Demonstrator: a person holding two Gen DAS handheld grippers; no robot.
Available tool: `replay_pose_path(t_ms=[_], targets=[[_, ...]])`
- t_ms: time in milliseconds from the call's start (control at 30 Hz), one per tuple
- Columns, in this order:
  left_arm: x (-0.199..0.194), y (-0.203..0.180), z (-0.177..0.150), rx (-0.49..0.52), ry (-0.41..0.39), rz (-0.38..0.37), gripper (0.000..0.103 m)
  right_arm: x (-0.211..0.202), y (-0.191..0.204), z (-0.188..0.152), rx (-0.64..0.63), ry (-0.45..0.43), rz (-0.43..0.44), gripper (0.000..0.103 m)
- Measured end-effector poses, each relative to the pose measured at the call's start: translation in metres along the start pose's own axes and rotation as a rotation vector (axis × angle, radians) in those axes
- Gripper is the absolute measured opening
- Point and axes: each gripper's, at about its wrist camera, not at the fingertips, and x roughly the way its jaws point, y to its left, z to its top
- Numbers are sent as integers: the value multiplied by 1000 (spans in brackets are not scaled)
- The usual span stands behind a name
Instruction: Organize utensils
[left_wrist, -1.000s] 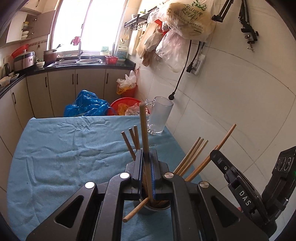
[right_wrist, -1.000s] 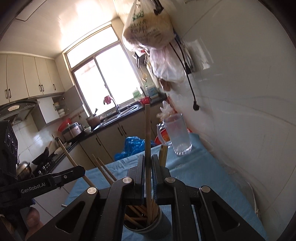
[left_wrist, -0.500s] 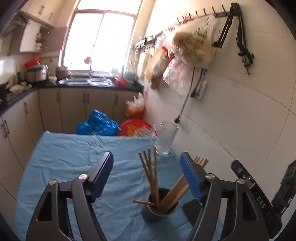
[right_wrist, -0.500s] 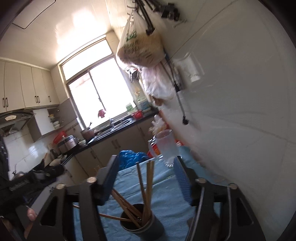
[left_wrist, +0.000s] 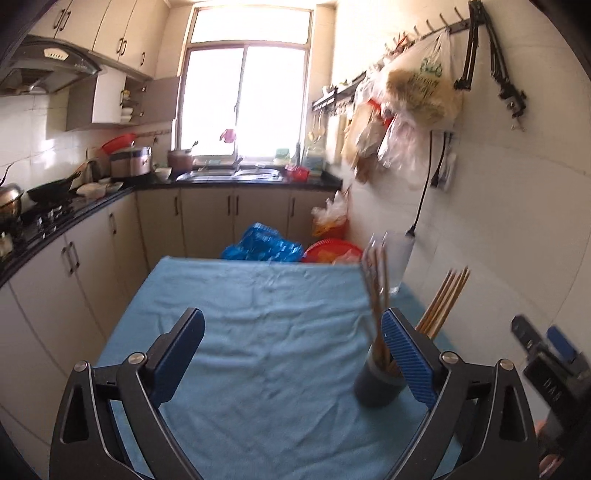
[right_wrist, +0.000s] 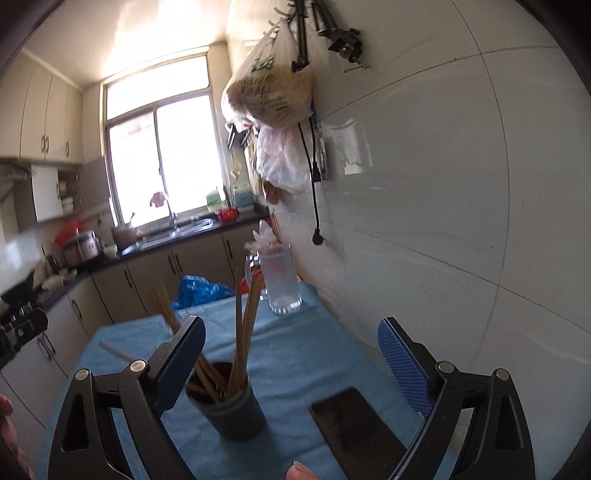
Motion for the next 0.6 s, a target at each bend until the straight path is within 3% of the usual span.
replay_pose_path(t_ms=[333, 600], targets=[[-28, 31, -57, -12, 65, 85, 96, -39, 18, -31, -100, 17, -26, 98], [-62, 41, -87, 16, 78, 177, 103, -67, 21, -59, -122, 71, -41, 98]])
